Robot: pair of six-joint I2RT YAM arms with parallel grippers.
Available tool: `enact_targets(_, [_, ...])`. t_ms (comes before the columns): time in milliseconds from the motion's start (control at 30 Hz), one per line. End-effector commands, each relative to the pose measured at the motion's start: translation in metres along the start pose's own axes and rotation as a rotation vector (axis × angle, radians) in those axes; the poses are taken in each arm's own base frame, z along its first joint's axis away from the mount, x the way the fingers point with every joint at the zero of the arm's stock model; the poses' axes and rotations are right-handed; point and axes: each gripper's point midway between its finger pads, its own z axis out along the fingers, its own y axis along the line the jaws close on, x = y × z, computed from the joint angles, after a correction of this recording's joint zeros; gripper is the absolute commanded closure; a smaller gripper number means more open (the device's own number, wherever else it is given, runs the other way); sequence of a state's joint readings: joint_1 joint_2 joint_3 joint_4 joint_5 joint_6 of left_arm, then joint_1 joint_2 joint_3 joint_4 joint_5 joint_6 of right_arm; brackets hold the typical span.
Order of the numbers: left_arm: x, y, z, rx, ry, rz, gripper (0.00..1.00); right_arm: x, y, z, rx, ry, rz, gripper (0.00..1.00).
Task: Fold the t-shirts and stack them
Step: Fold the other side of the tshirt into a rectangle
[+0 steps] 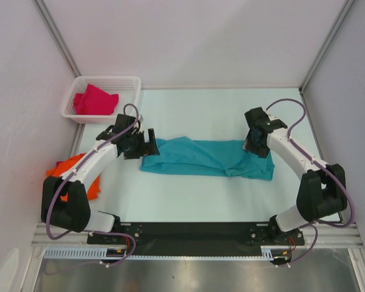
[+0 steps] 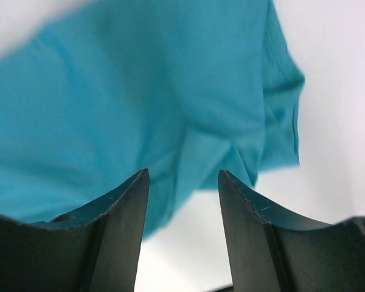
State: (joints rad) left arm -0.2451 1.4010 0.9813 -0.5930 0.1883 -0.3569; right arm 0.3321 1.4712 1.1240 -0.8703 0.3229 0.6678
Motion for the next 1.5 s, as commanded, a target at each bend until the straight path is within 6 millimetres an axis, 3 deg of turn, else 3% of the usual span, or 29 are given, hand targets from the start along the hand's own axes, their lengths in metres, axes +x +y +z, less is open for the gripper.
enact_targets(0, [-0.009, -0.004, -0.015, 0.026, -0.06, 0.026, 0.01, -0.052, 0.016, 0.008, -0.062, -0.061, 0.058, 0.45])
enact_targets(133, [-0.011, -0.002, -0.018, 0.027, -0.069, 0.027, 0.01, -0.078, 0.008, 0.035, -0.025, -0.046, 0.112, 0.46])
enact_targets(333, [-0.012, 0.003, -0.019, 0.026, -0.073, 0.025, 0.0, -0.073, -0.004, 0.067, 0.041, 0.0, 0.127, 0.46])
enact_targets(867, [-0.012, 0.009, -0.01, 0.034, -0.054, 0.012, 0.01, -0.072, -0.05, 0.079, 0.147, -0.011, 0.188, 0.47])
enact_targets(1467, [-0.013, 0.011, -0.012, 0.032, -0.055, 0.008, 0.01, -0.052, -0.054, 0.112, 0.176, 0.047, 0.182, 0.48])
